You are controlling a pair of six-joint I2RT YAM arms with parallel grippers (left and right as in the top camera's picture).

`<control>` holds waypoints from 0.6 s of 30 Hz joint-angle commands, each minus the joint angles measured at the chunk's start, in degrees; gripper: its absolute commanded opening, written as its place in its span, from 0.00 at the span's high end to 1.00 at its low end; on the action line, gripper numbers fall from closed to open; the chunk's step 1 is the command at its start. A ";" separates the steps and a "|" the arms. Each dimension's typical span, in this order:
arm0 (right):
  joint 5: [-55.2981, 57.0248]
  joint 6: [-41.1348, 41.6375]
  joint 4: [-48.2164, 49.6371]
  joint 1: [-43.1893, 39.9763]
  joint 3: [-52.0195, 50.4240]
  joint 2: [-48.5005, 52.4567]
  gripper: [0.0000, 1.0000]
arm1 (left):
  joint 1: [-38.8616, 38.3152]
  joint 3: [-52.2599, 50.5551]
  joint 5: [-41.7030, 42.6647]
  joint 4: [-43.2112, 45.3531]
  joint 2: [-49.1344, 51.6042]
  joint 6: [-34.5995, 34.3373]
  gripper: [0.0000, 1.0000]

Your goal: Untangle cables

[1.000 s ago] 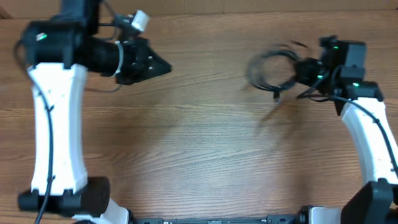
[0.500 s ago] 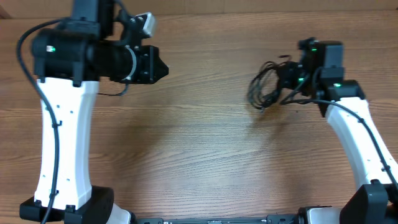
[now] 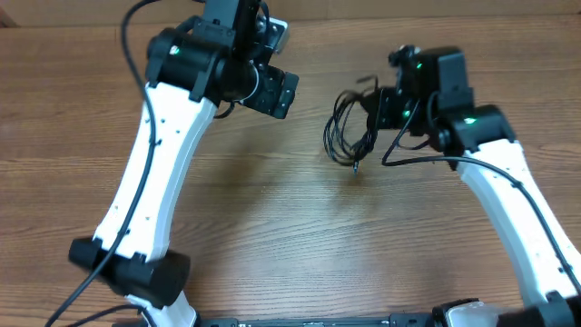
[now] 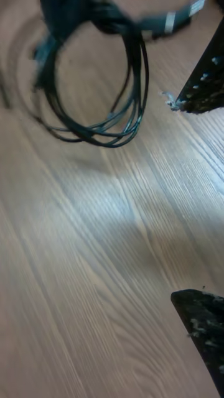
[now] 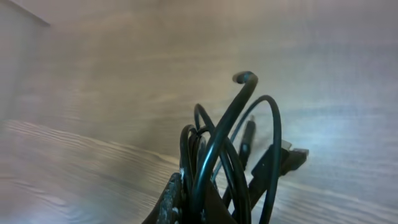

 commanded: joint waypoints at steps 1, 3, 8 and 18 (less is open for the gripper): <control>-2.34 -0.04 -2.12 -0.33 7.72 -5.01 0.96 | 0.52 0.02 14.45 1.38 1.31 8.61 0.09; -2.36 -0.02 -3.72 -0.31 10.32 -5.86 0.96 | 0.55 0.02 20.68 2.38 1.79 10.36 0.08; -4.46 0.02 -4.33 -0.31 12.35 -7.96 0.96 | 0.52 0.02 34.82 4.92 1.90 12.63 0.07; -6.82 0.44 -4.09 -0.31 12.39 -12.83 0.96 | 0.37 0.02 37.86 6.03 1.95 14.56 0.15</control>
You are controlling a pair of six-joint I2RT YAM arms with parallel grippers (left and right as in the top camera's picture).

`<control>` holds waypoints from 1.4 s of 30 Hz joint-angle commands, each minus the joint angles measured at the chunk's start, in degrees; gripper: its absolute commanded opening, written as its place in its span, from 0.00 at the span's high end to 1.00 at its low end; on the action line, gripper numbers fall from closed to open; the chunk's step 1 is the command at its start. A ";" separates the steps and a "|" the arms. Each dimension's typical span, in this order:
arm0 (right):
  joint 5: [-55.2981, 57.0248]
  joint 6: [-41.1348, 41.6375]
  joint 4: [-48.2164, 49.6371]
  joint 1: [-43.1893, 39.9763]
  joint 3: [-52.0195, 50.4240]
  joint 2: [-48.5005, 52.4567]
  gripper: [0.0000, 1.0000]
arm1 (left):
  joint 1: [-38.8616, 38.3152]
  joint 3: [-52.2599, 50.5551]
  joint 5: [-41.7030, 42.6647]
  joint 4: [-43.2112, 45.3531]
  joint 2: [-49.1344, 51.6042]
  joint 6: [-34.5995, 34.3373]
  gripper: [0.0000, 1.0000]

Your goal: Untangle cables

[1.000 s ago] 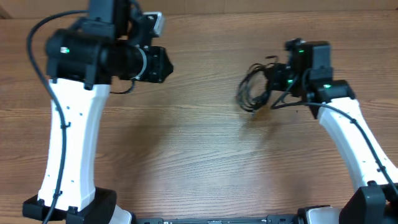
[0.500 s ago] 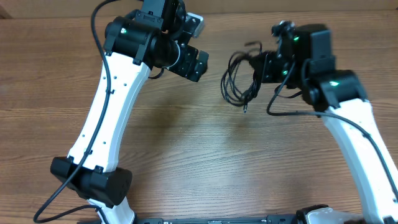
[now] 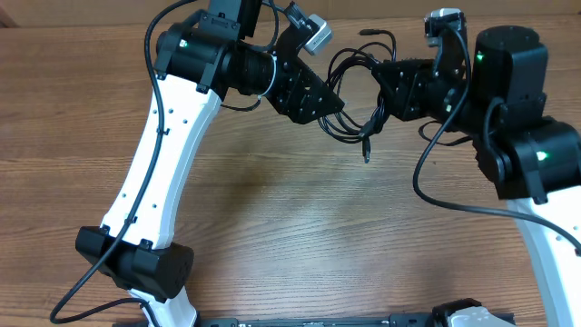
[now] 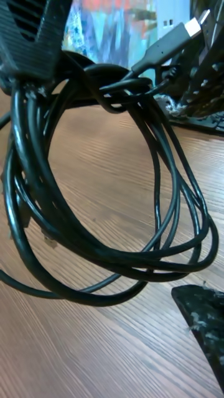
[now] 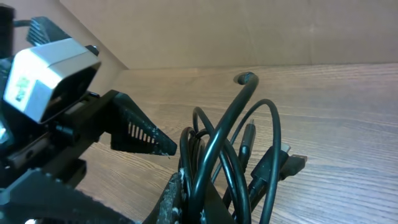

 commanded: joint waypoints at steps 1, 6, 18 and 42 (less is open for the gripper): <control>-1.40 0.79 0.52 -0.31 1.38 -4.13 0.96 | 0.11 0.04 1.60 0.28 0.44 1.88 0.15; -1.42 1.38 0.52 -0.31 1.38 -6.67 0.96 | -0.13 0.02 -0.44 0.33 0.87 1.88 0.15; -1.05 0.63 -1.44 -0.33 1.33 -9.03 0.96 | 0.13 0.28 0.31 -0.50 2.78 -0.87 0.96; 5.07 0.37 -9.29 -7.02 1.27 -3.17 0.15 | 19.61 12.41 0.33 -23.41 -8.90 -3.89 0.96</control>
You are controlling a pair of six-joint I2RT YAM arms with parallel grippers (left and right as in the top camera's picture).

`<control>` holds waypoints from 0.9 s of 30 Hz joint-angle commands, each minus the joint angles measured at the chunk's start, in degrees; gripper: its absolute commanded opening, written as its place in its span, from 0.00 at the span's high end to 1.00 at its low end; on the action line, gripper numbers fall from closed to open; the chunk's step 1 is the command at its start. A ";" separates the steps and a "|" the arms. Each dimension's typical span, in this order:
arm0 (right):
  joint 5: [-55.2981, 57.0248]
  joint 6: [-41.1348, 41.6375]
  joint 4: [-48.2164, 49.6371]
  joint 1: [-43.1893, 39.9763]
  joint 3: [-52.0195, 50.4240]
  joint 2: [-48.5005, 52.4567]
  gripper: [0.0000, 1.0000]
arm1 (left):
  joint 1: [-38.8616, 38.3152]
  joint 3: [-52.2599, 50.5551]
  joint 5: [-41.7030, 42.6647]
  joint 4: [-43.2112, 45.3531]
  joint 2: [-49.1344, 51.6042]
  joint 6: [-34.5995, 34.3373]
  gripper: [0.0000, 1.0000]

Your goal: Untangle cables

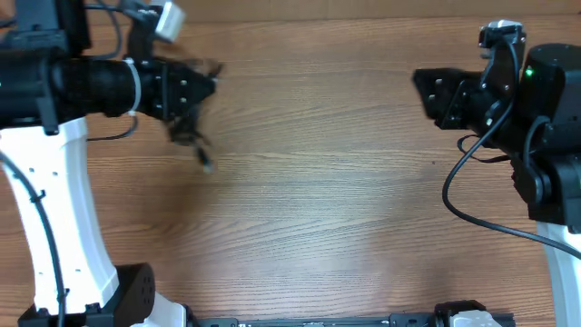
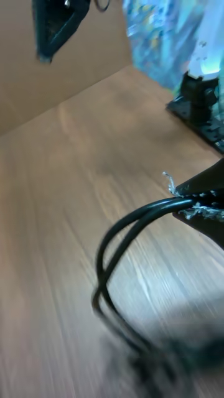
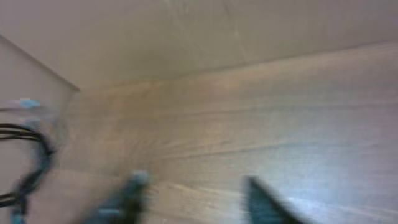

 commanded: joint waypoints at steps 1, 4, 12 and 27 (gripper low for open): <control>-0.72 0.35 -1.88 0.31 1.25 1.92 0.14 | -4.00 0.63 1.88 1.60 0.63 -1.42 0.96; -0.74 0.15 -4.35 0.33 1.25 3.98 0.14 | -7.69 0.63 1.20 6.01 0.63 -6.19 0.96; -2.19 -0.07 -4.79 0.33 1.22 5.14 0.13 | -10.64 0.63 -9.14 7.91 0.63 -13.49 0.00; -2.40 11.50 -0.96 9.09 -18.95 5.88 0.19 | -15.67 0.66 -39.10 6.58 0.50 -25.73 0.00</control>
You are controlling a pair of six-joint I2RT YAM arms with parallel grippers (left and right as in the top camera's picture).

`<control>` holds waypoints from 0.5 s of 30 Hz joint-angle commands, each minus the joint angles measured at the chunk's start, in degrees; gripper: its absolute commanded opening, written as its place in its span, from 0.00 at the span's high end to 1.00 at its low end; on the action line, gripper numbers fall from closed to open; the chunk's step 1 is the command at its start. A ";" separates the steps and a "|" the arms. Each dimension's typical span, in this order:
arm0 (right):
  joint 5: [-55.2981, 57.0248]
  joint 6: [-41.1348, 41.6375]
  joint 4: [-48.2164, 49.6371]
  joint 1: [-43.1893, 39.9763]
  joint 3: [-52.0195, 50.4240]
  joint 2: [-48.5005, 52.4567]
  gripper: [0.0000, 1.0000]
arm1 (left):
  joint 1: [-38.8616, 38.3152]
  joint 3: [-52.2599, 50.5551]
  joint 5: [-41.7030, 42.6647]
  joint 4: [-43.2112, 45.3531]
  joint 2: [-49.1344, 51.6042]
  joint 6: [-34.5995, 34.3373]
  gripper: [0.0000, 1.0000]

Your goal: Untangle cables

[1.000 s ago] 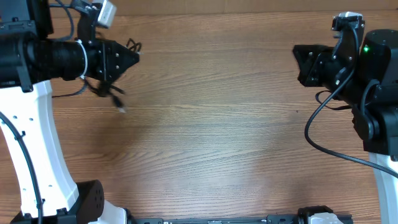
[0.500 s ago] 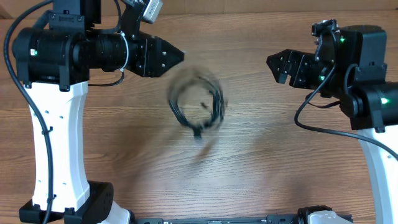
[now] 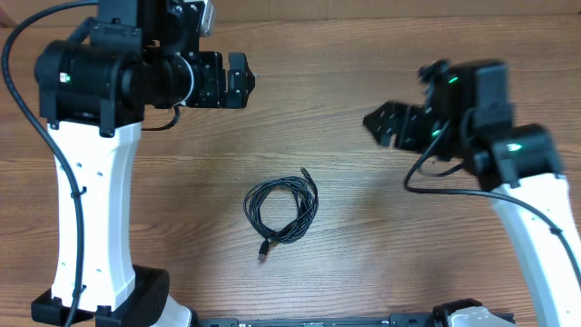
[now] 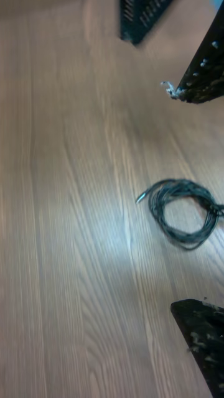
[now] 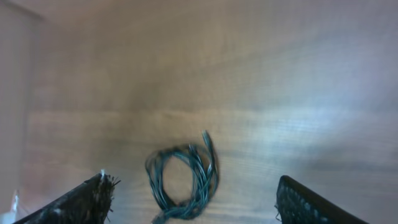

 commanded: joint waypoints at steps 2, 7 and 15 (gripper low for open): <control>0.13 7.76 4.31 6.40 -11.41 0.24 0.19 | -2.89 0.70 -8.44 0.61 -0.26 -3.10 0.00; 8.20 17.79 7.80 14.10 -20.63 0.24 0.19 | -3.15 0.70 -8.35 0.92 -0.24 -3.17 0.00; 20.81 44.19 13.20 23.15 -27.15 0.24 0.32 | -3.17 0.70 -8.17 -0.81 -0.24 -3.15 0.00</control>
